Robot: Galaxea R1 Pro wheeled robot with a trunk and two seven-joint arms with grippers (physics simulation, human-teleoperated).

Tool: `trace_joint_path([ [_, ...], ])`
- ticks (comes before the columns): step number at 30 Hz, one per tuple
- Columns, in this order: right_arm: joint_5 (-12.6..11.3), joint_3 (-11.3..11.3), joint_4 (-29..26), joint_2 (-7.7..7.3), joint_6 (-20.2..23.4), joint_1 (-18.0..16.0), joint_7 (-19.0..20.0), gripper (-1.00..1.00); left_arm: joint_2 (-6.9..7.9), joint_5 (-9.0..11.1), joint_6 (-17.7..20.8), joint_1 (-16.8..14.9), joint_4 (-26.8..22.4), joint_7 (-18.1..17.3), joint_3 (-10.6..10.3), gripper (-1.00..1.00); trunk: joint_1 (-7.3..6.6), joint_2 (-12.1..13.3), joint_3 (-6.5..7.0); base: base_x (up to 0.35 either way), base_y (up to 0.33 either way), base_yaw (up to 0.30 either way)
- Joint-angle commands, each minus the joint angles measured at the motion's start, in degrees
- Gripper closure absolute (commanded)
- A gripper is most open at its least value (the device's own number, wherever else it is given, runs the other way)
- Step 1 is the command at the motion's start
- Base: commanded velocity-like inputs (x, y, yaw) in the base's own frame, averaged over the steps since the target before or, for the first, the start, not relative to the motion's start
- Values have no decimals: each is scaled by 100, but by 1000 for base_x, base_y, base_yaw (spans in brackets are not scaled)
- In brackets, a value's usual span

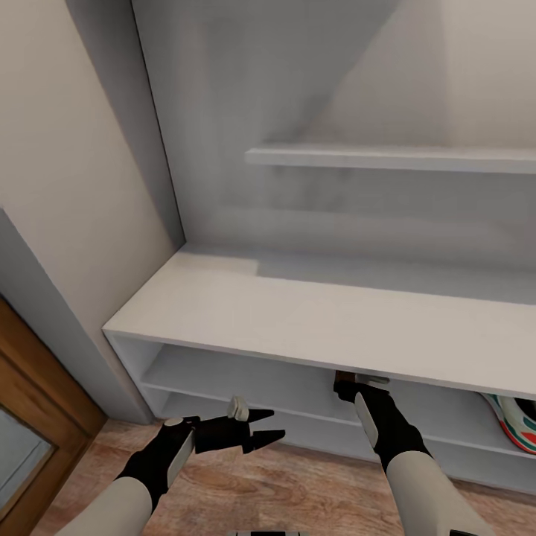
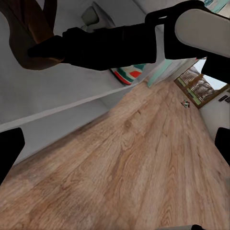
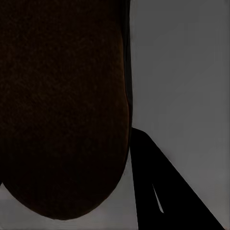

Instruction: Pick up the two gym shoes and the two sandals from the corridor floor and place them onto the hallstand (shoe rack) in the corridor, making sure they are on the rack and not on the floor. Arrange them so the two gym shoes are next to each other and the two sandals are next to each other.

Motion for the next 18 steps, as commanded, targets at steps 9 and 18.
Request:
trace_joint_path([
  [9, -23, -15, -12, 6, 30, -2, -36, 100, 1, 56, 55, -3, 5, -6, -31, -100, -1, -2, -5, 5, 0, 0],
  [18, -26, -23, -12, 6, 30, -2, -34, -100, 1, 56, 55, -3, 5, -6, -33, -100, -1, -2, -5, 0, 0, 0],
])
